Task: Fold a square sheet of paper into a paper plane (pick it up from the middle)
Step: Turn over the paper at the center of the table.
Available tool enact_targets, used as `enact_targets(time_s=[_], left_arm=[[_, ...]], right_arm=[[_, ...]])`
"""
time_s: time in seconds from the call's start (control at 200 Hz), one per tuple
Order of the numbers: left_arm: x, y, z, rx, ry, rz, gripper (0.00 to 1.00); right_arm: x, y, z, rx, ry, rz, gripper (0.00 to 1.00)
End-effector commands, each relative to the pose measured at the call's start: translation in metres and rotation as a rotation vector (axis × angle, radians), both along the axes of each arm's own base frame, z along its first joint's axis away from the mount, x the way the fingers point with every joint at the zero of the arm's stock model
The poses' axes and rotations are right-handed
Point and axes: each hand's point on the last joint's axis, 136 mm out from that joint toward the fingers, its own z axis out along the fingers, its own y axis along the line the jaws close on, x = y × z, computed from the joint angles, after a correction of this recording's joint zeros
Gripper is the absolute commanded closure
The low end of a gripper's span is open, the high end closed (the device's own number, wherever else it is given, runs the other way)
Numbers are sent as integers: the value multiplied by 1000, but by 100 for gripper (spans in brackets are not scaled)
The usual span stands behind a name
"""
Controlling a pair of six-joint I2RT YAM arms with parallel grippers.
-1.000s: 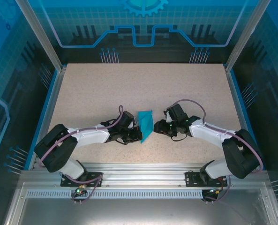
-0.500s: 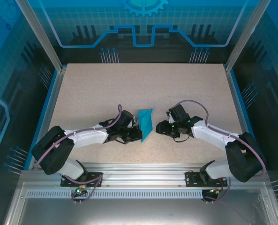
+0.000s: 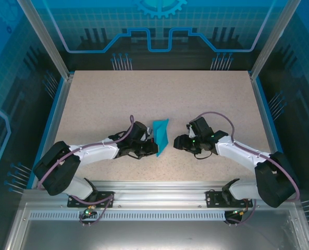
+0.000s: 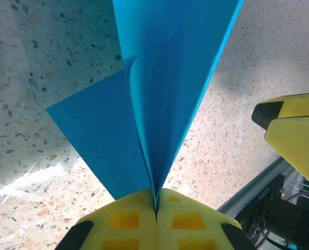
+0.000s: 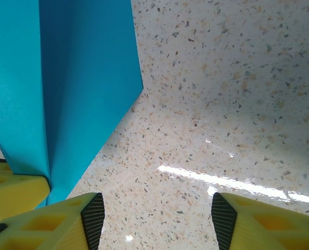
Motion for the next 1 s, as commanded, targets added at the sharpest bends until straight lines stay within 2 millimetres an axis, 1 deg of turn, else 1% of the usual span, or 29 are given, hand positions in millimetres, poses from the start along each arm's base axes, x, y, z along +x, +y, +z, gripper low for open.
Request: enact_targets(time_s=[0.0,0.13,0.6,0.895,0.995], left_arm=[[2,-4,15,-54,-17,-11,100],[3,-3,22,-65,-28,-10,100],[5,-2,26,-76,-28,-5,100],[10,-2,32,-126,-25,-2,100],[13,-1,35,-146,-21,6,100]], right_arm=[[-4,-6,-1,-1,20,-15,40],[-4,-5,1,9,15,-16,37],[-4,-2,4,18,19,-4,33],[-3,11,11,97,13,19,29],[-1,18,18,155,2,19,24]])
